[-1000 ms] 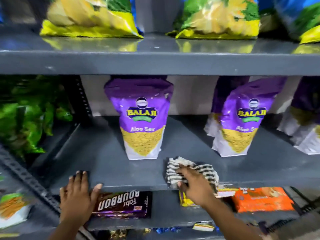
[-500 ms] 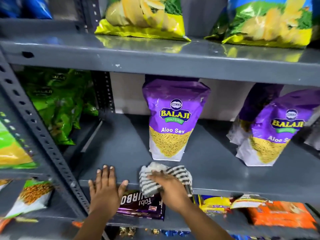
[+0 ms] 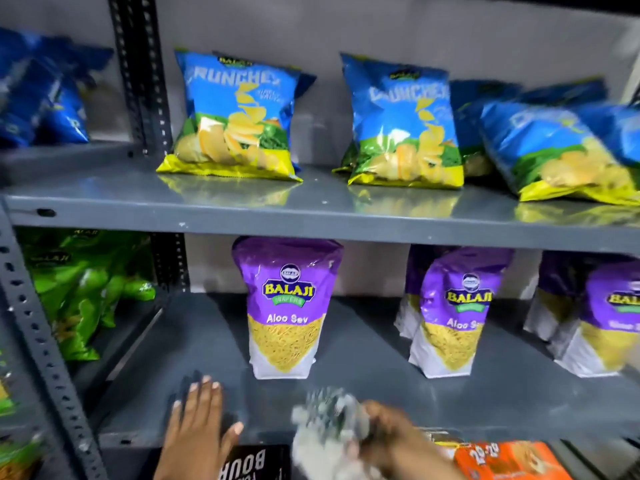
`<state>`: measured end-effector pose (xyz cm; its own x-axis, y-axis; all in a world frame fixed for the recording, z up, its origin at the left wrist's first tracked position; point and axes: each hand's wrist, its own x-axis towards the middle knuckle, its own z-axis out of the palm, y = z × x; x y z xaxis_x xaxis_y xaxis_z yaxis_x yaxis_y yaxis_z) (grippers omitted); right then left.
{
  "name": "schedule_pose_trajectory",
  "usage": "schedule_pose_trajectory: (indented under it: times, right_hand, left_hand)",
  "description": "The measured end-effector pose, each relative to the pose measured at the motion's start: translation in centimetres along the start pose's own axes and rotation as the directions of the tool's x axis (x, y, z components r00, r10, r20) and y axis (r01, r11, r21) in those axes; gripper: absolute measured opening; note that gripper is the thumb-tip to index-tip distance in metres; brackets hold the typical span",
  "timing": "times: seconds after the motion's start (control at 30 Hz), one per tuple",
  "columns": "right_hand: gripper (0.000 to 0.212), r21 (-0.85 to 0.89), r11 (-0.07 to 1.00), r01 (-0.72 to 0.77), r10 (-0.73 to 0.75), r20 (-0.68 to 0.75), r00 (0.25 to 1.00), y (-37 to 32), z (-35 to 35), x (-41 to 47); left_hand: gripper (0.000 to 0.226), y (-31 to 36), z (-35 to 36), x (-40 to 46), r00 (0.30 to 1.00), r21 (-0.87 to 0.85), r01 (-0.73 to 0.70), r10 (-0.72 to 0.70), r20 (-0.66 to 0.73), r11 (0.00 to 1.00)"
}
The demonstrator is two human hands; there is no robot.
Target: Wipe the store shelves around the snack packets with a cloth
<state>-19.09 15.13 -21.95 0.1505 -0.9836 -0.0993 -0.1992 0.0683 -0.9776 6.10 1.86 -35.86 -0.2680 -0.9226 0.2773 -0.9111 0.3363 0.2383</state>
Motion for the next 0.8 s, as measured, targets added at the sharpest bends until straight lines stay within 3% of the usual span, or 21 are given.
schedule_pose_trajectory:
  times: [0.07,0.1,0.13,0.2,0.27,0.3,0.33,0.37,0.4,0.43,0.47,0.5,0.57,0.7,0.77,0.8]
  right_hand:
    - [0.035,0.013,0.988,0.155,-0.146,-0.278,0.95,-6.0,-3.1,-2.3]
    - [0.03,-0.013,0.952,0.307,-0.284,-0.414,0.864,-9.7,-4.8,-3.2]
    - [0.028,-0.082,0.897,0.434,-0.411,-0.518,0.751,-13.3,-6.2,-3.9]
    - [0.029,-0.337,0.741,0.582,-0.634,-0.637,0.438,-18.8,-8.3,-3.6]
    - [0.033,-0.634,0.613,0.472,-0.769,-0.617,0.17,-22.4,-8.8,-1.6]
    - [0.036,-0.73,0.572,0.373,-0.811,-0.571,0.125,-23.5,-8.6,0.0]
    - [0.04,-0.806,0.531,0.262,-0.847,-0.5,0.181,-24.1,-8.3,1.7]
    - [0.041,-0.86,0.481,0.169,-0.849,-0.41,0.333,-24.2,-8.2,3.5]
    - [0.04,-0.9,0.423,0.106,-0.777,-0.3,0.553,-23.8,-7.9,5.2]
    - [0.042,-0.927,0.366,0.086,-0.628,-0.178,0.758,-23.1,-7.4,6.7]
    - [0.049,-0.944,0.32,0.085,-0.467,-0.079,0.881,-22.4,-6.9,7.8]
    - [0.056,-0.953,0.292,0.084,-0.359,-0.028,0.933,-21.8,-6.4,8.5]
    - [0.061,-0.968,0.244,0.06,-0.345,-0.028,0.938,-21.4,-5.6,9.2]
    - [0.059,-0.952,0.302,0.044,-0.366,-0.073,0.928,-21.5,-5.5,8.8]
    - [0.053,-0.908,0.393,0.143,-0.49,-0.075,0.868,-21.7,-5.4,7.9]
    - [0.05,-0.84,0.492,0.23,-0.576,-0.116,0.809,-21.9,-5.3,7.4]
  left_hand:
    - [0.072,2.8,-2.2,1.4,0.99,0.007,-0.126,0.126,-0.066,0.992]
    - [0.072,4.6,-3.5,2.3,0.979,0.039,-0.164,0.168,-0.118,0.986]
    - [0.072,6.0,-4.5,3.3,0.955,0.085,-0.208,0.221,-0.199,0.974]
    - [0.069,8.7,-6.9,4.6,0.907,0.145,-0.25,0.284,-0.311,0.957]
    - [0.067,10.9,-8.9,5.5,0.85,0.195,-0.285,0.342,-0.401,0.938]
    - [0.067,11.8,-9.9,5.8,0.835,0.205,-0.293,0.354,-0.421,0.934]
    - [0.067,12.6,-10.8,6.2,0.826,0.204,-0.296,0.357,-0.436,0.933]
    - [0.067,13.3,-11.6,6.5,0.811,0.212,-0.296,0.362,-0.46,0.931]
    - [0.067,13.8,-12.3,6.7,0.8,0.207,-0.3,0.364,-0.476,0.931]
    - [0.067,14.2,-12.9,6.8,0.794,0.2,-0.302,0.362,-0.488,0.932]
    - [0.067,14.4,-13.5,6.8,0.784,0.205,-0.296,0.36,-0.505,0.933]
    - [0.068,14.6,-14.0,6.8,0.781,0.201,-0.293,0.356,-0.514,0.935]
    - [0.068,14.7,-15.0,7.0,0.769,0.214,-0.269,0.343,-0.54,0.939]
    - [0.068,14.3,-16.7,7.1,0.754,0.205,-0.267,0.337,-0.564,0.942]
    - [0.068,14.5,-18.0,7.3,0.724,0.195,-0.283,0.343,-0.599,0.939]
    - [0.068,14.7,-18.6,7.3,0.716,0.184,-0.286,0.337,-0.611,0.94]
